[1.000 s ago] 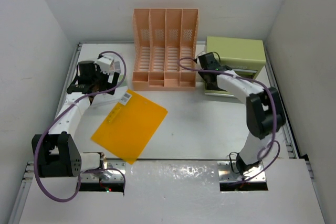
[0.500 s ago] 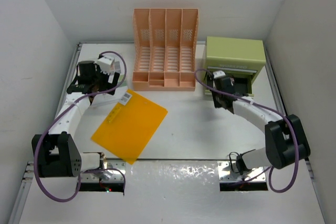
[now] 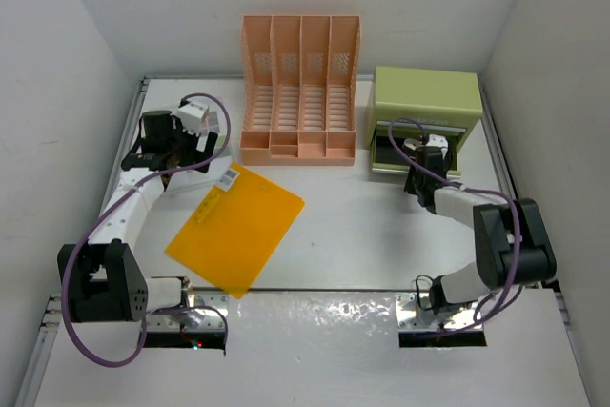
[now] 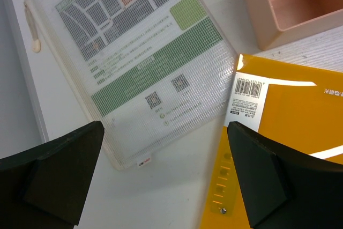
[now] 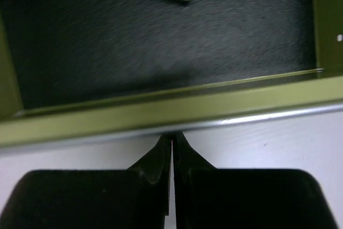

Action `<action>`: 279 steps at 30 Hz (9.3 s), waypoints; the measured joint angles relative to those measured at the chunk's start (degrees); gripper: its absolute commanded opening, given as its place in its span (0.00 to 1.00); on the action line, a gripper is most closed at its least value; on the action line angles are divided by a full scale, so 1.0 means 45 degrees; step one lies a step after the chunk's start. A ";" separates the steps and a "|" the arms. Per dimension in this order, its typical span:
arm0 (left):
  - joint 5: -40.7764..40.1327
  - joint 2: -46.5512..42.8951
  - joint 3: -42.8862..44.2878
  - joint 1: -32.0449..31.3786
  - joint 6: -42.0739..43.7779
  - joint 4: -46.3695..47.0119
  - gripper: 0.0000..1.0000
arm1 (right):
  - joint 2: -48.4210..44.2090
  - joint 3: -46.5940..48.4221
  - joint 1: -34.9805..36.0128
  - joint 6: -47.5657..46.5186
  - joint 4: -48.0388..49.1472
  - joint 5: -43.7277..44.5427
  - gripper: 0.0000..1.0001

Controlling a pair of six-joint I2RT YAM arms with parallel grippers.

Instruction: Organize the desk

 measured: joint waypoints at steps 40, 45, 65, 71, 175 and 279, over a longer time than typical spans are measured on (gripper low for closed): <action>-0.0680 0.0427 0.0000 0.0000 0.0044 0.0005 0.99 | 0.5047 0.1851 -0.1156 0.1389 0.7844 0.2069 0.00; -0.0559 0.0427 0.0000 0.0000 0.0087 -0.0019 1.00 | 0.3711 0.0860 -0.1156 0.1768 0.7771 0.1948 0.09; 0.3045 0.1530 -0.0729 0.0000 0.2851 -0.3196 0.85 | 0.0233 0.0495 0.2880 -0.0568 0.4483 -0.4551 0.65; 0.3079 0.1855 -0.1044 0.0005 0.2895 -0.3128 0.85 | 0.3293 0.4027 0.5236 -0.1778 0.3104 -0.7096 0.70; 0.6562 0.2817 0.0287 0.1957 0.3385 -0.3060 0.75 | 0.9224 0.9991 0.7849 -0.2754 0.4658 -1.1186 0.03; -0.0160 0.3021 0.7932 -0.1593 -0.6207 0.5683 0.00 | -0.0695 0.5809 0.5600 -0.1875 -0.2064 -0.3687 0.99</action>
